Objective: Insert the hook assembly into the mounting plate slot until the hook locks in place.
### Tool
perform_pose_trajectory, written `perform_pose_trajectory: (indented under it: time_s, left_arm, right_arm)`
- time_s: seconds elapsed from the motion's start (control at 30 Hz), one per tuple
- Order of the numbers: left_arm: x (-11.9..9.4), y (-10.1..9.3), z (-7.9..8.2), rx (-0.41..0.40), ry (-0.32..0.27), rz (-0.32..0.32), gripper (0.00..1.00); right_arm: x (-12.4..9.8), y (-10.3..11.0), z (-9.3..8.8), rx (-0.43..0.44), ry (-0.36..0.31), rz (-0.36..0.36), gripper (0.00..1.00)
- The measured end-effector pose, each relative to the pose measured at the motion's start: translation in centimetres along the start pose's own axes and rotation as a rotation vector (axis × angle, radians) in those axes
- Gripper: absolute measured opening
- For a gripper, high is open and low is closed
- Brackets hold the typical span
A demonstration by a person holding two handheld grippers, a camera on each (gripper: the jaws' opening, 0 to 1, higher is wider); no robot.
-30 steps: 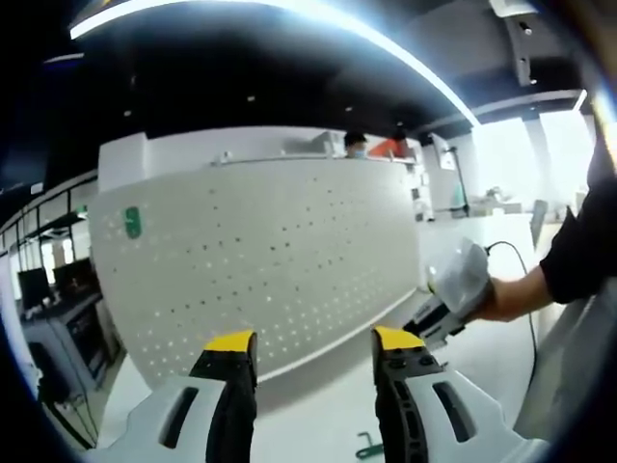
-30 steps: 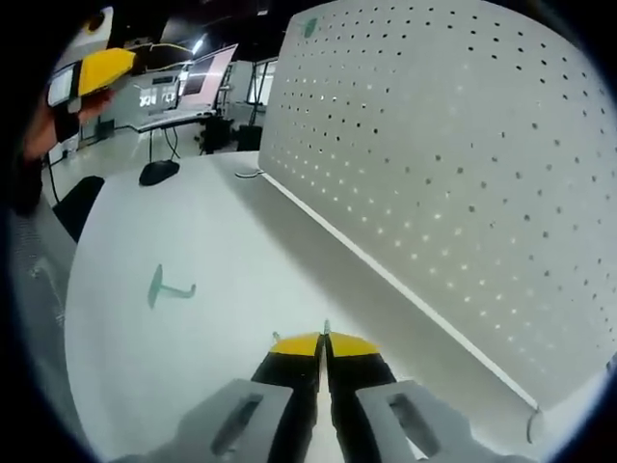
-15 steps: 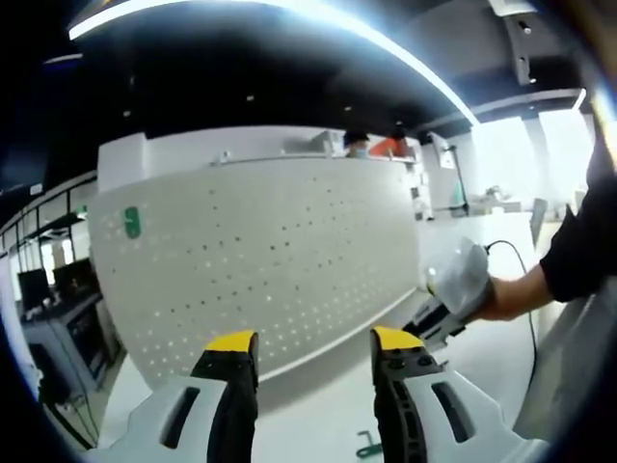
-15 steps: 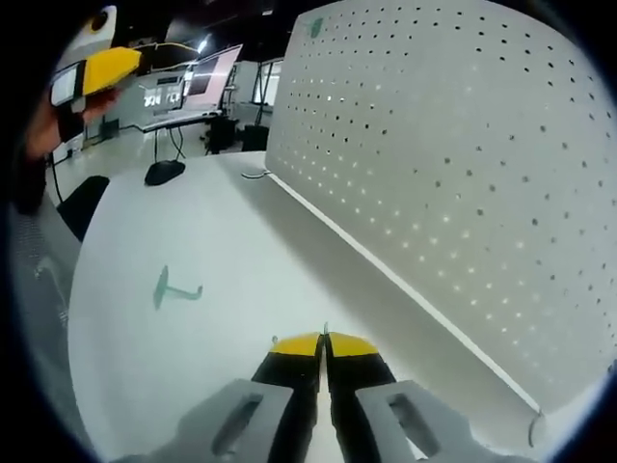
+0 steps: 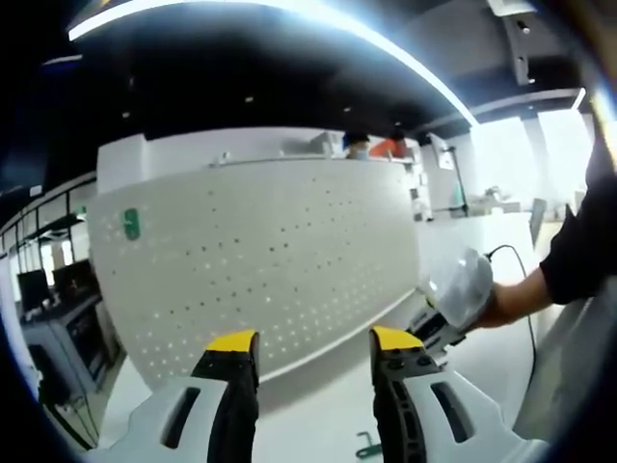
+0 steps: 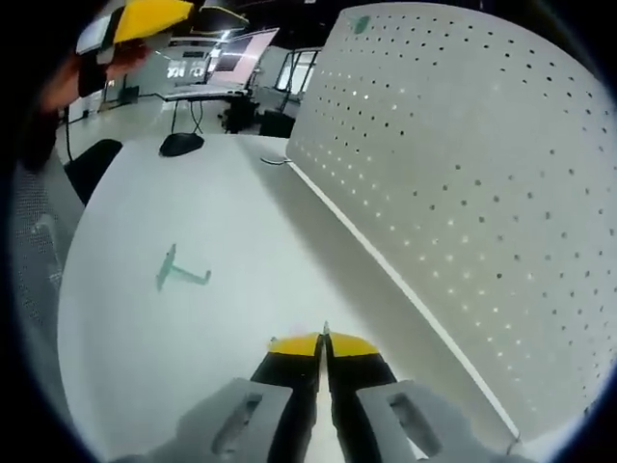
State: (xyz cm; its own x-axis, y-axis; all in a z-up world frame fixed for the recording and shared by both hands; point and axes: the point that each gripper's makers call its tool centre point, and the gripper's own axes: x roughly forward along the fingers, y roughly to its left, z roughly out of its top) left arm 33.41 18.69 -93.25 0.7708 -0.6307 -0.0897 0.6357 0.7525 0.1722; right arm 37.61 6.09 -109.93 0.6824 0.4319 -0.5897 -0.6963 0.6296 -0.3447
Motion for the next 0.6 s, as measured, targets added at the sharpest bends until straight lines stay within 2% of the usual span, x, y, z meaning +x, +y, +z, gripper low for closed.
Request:
perform_pose_trajectory:
  time_s: [0.2, 0.37, 0.6]
  left_arm:
    - [0.1, -0.2, 0.1, 0.003, 0.0, -0.008, 0.47]
    - [0.1, -0.2, 0.0, -0.002, -0.001, -0.008, 0.47]
    - [0.1, -0.2, 0.1, 0.001, -0.002, -0.012, 0.47]
  right_arm:
    - [0.2, 0.2, 0.1, -0.021, 0.006, 0.004, 0.0]
    - [1.1, 1.3, -0.1, -0.097, 0.036, 0.023, 0.0]
    - [1.4, 1.6, -0.6, -0.101, 0.059, 0.041, 0.0]
